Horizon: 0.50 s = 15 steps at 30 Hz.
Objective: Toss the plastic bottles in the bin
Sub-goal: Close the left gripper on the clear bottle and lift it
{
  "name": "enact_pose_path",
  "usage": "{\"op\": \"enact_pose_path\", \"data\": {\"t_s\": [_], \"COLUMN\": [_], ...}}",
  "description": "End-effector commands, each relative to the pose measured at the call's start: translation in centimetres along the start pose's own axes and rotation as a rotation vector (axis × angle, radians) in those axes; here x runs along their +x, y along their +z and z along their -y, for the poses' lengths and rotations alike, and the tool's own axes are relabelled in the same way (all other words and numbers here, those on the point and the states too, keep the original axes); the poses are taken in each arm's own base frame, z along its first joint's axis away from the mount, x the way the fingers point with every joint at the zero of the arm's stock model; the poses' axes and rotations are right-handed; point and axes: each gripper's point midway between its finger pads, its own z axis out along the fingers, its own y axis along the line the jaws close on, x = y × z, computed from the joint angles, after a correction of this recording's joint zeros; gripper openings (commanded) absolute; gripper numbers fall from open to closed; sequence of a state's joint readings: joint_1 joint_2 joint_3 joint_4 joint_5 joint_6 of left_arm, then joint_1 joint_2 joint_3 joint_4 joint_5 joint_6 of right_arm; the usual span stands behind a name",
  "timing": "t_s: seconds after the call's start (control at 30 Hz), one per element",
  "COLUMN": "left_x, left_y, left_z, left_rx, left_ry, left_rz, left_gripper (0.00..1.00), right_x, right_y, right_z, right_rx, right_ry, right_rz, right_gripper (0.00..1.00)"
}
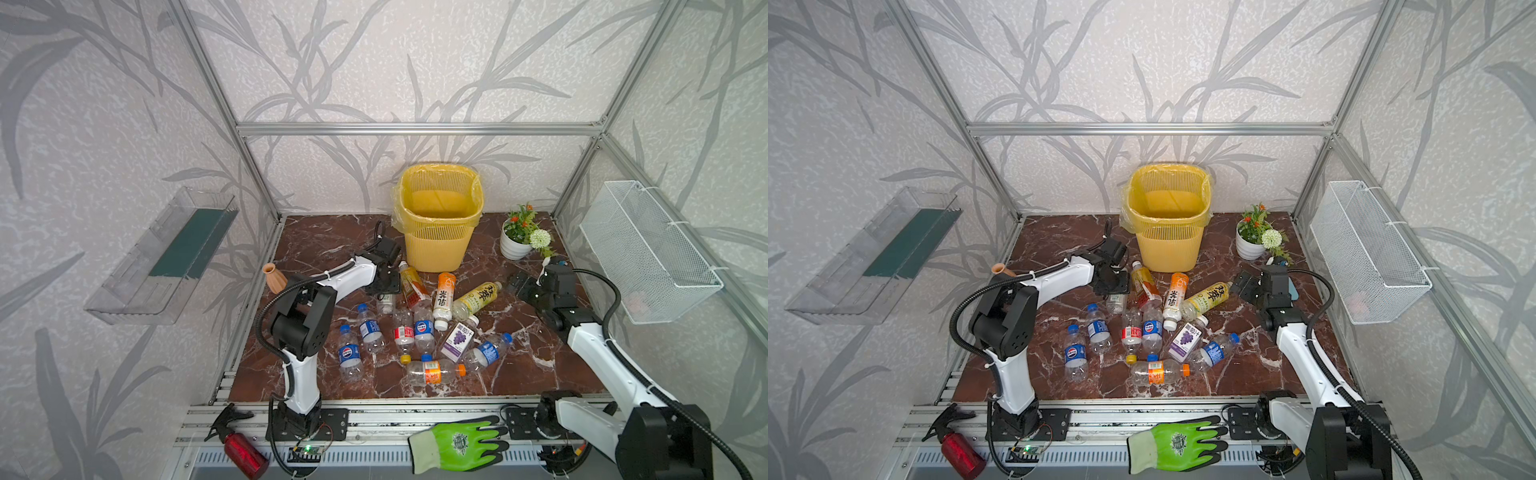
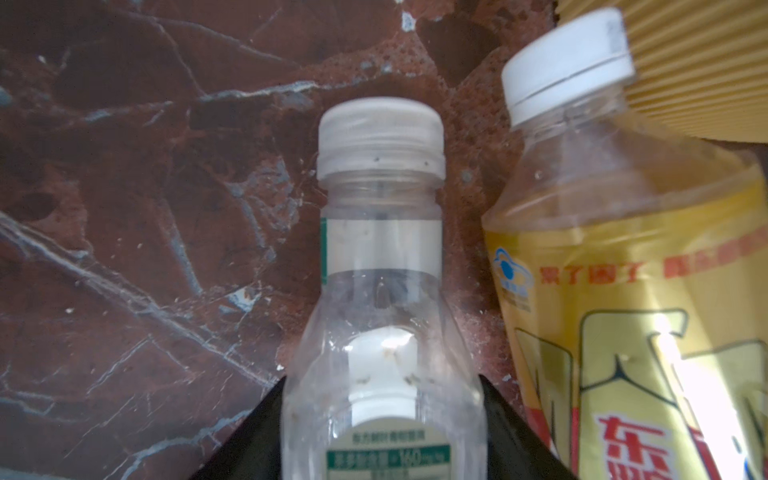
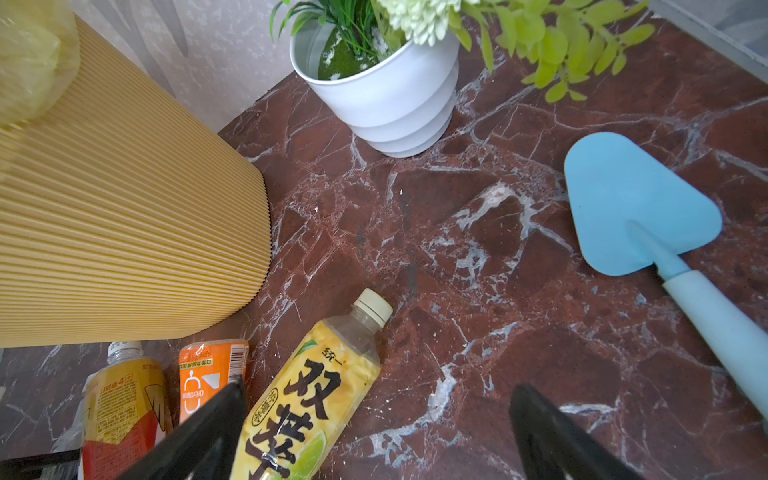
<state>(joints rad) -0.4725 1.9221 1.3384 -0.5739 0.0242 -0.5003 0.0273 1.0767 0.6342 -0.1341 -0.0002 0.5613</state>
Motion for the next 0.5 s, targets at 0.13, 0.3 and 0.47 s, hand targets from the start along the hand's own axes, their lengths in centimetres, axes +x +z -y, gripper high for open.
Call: {"op": "enact_pose_path", "data": {"t_s": [0.13,0.3,0.47], "left_x": [-0.7,-1.5,-2.8], "left_y": [-0.7,-2.7,-6.4], "left_z": [0.3,0.5,0.3], "left_rx": [0.000,0.026,0.060], "left_ry": [-0.023,-0.042,-0.085], "left_rz": [0.023,0.082,0.201], "left_gripper": [0.56,0.48,0.46], "right_x": [-0.2,0.1,0.2], "right_y": [-0.5,-0.5,-0.4], "right_z": [0.4,0.5,0.2], "right_rx": [-0.009,-0.015,-0.043], "right_ry": [0.031,0.045,0.077], "right_rz": [0.024,0.023,0.029], "right_gripper": [0.99,0.99,0.99]}}
